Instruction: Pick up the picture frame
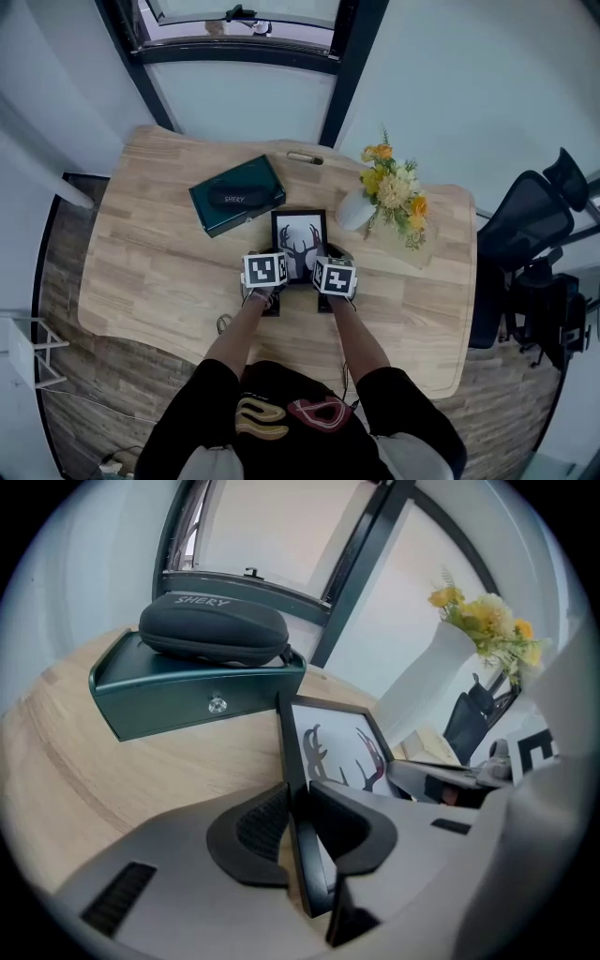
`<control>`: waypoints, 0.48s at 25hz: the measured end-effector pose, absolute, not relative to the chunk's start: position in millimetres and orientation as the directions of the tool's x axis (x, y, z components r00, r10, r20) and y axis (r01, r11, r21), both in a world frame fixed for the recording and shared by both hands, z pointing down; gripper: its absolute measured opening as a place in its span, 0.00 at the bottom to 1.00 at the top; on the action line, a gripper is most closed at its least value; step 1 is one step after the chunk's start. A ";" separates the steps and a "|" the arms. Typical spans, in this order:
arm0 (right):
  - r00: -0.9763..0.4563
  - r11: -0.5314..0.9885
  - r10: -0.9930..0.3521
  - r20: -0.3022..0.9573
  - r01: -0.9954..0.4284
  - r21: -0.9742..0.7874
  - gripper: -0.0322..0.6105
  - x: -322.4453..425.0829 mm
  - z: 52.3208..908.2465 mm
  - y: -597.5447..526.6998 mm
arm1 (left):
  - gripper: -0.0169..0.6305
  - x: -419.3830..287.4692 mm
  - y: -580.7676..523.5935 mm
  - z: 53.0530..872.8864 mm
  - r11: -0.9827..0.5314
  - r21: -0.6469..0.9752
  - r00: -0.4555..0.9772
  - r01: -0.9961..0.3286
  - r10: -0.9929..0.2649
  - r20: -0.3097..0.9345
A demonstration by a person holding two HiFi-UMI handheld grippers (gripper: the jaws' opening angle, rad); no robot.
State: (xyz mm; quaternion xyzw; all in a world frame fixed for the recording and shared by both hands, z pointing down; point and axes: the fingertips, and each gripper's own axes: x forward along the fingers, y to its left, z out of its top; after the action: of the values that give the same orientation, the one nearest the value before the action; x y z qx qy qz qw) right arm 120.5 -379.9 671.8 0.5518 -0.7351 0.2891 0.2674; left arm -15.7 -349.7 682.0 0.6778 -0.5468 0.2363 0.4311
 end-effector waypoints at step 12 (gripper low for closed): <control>-0.238 0.230 -0.692 0.681 -0.968 -0.104 0.16 126.4 635.8 -347.5 | 0.15 -9.6 -320.6 652.8 -0.065 0.347 0.321 -0.936 -0.564 0.761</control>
State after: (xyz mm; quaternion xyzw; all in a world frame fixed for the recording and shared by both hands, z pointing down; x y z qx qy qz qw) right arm 126.4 -347.5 635.8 0.5606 -0.7403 0.2659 0.2587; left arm -9.6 -320.6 652.8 0.6954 -0.5390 0.2209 0.4209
